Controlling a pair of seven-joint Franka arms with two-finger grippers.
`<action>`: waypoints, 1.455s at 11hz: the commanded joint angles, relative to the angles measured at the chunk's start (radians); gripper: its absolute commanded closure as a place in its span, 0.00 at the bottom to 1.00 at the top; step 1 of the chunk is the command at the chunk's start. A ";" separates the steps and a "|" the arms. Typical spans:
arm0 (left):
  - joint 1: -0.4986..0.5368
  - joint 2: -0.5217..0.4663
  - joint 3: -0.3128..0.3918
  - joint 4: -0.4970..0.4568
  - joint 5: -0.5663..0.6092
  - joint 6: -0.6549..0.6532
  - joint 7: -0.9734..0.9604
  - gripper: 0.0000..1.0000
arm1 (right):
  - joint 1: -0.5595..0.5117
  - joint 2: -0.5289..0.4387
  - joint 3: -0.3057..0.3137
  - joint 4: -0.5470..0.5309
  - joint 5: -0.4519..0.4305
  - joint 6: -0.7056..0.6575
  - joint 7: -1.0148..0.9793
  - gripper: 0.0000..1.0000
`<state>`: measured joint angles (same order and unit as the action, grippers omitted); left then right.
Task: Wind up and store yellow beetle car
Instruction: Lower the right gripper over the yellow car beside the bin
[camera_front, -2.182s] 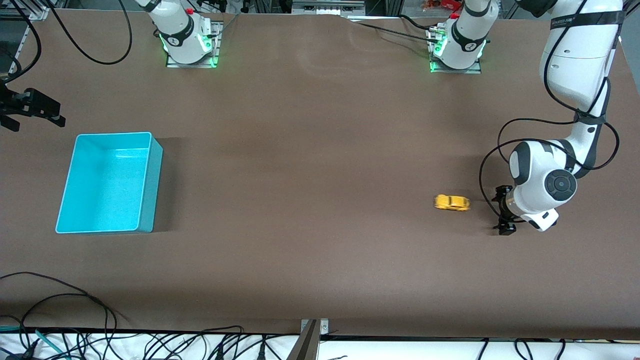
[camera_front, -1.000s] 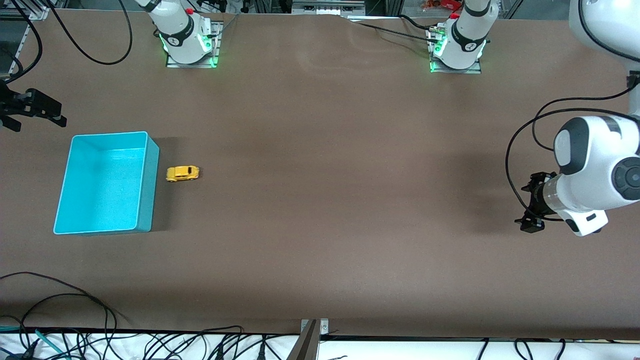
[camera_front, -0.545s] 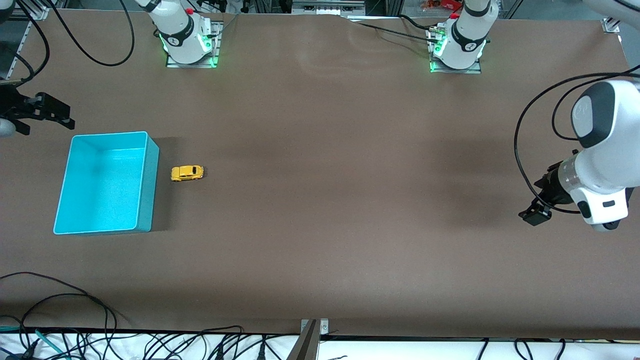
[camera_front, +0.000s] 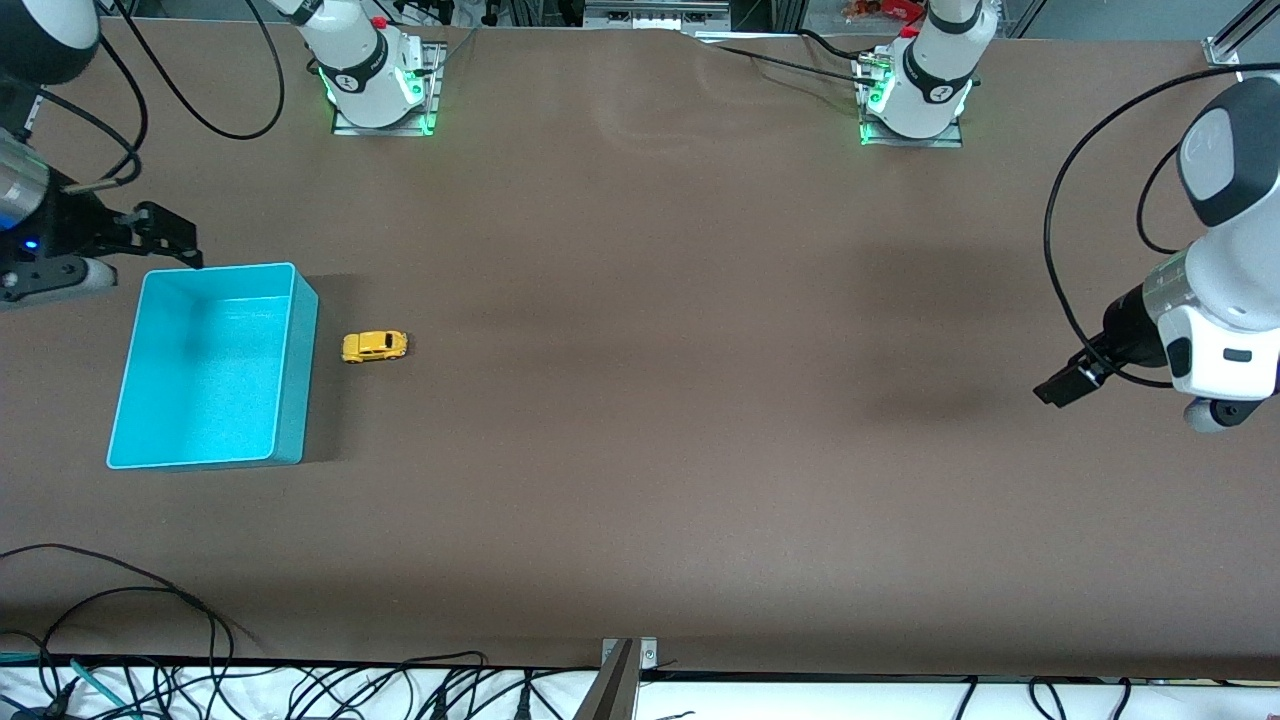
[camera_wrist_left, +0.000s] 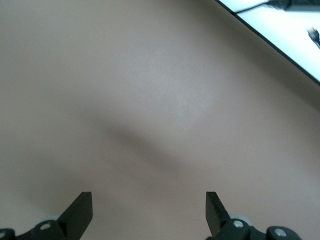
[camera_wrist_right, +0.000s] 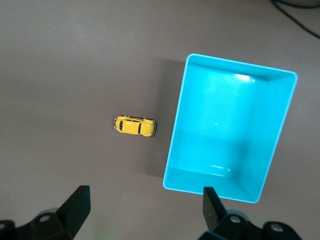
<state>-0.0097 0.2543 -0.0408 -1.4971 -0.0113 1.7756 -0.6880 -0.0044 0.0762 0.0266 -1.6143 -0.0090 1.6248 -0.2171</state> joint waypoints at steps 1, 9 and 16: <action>0.022 -0.050 0.001 -0.023 -0.024 -0.091 0.246 0.00 | 0.064 0.063 -0.004 0.020 -0.011 -0.002 0.024 0.00; 0.057 -0.142 0.001 -0.192 -0.061 -0.022 0.360 0.00 | 0.153 0.169 0.002 -0.040 -0.017 0.116 -0.092 0.00; 0.070 -0.142 0.002 -0.187 -0.062 -0.028 0.354 0.00 | 0.135 0.105 0.009 -0.471 -0.020 0.525 -0.585 0.00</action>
<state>0.0524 0.1401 -0.0393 -1.6546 -0.0446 1.7360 -0.3616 0.1445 0.2516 0.0266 -1.9343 -0.0154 2.0268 -0.6718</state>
